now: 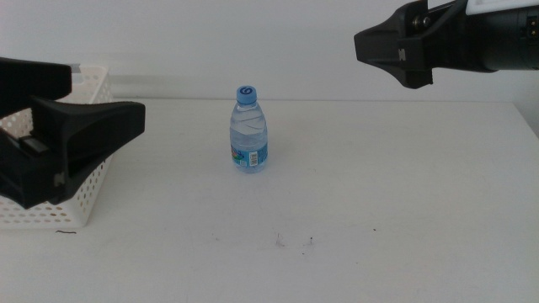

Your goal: Use arms to grab the bottles and put them into the dustbin to the left of the table.

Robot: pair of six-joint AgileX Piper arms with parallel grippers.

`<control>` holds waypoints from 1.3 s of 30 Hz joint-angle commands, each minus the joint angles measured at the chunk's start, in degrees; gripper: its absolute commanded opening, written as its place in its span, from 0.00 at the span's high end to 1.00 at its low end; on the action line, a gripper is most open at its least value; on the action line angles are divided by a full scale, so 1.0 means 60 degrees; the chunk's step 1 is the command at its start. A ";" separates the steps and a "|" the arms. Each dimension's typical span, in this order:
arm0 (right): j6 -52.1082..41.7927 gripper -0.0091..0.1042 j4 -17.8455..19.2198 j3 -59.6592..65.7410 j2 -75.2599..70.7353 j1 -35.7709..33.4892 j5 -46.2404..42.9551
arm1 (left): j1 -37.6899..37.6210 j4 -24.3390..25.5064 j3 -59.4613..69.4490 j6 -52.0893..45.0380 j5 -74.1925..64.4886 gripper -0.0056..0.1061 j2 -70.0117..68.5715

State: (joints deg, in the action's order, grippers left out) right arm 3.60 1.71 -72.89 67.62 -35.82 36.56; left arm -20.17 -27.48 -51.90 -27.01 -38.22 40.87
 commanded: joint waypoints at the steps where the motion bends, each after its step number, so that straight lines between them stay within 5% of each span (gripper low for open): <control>1: 0.0001 0.11 0.0080 -0.0013 -0.0033 0.0069 -0.0034 | -0.0067 0.0013 -0.0133 0.0009 0.0270 0.11 -0.0036; 5: 0.0001 0.11 0.0082 -0.0013 -0.0033 0.0069 -0.0034 | -0.0109 0.0525 -0.0059 0.0183 0.0946 0.11 0.0053; 8: 0.0001 0.11 0.0082 -0.0013 -0.0033 0.0069 -0.0034 | -0.0804 0.1818 0.0733 0.0911 0.3173 0.11 0.0321; 10: 0.0001 0.11 0.0082 -0.0013 -0.0033 0.0069 -0.0034 | -0.1799 0.3634 0.1883 0.2401 0.5768 0.11 0.0608; 12: 0.0001 0.11 0.0032 -0.0013 -0.0033 0.0069 -0.0034 | -0.2458 0.4581 0.3229 0.3816 0.8577 0.11 0.1043; 18: 0.0001 0.11 -0.0094 -0.0013 -0.0055 0.0069 -0.0050 | -0.2444 0.3667 0.5622 0.4501 1.2235 0.11 0.3402; 32: 0.0001 0.11 -0.0549 -0.0013 -0.0055 0.0069 -0.0050 | -0.2398 0.2667 0.5562 0.4691 1.6469 0.11 0.8379; 39: -0.0071 0.11 -0.0549 -0.0013 -0.0055 0.0069 -0.0050 | -0.1500 0.3724 0.4071 0.5329 1.8031 0.11 1.1220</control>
State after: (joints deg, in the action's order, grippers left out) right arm 3.74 -1.61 -72.89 67.62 -35.82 36.56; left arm -30.11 -6.97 -25.42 3.73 67.41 105.70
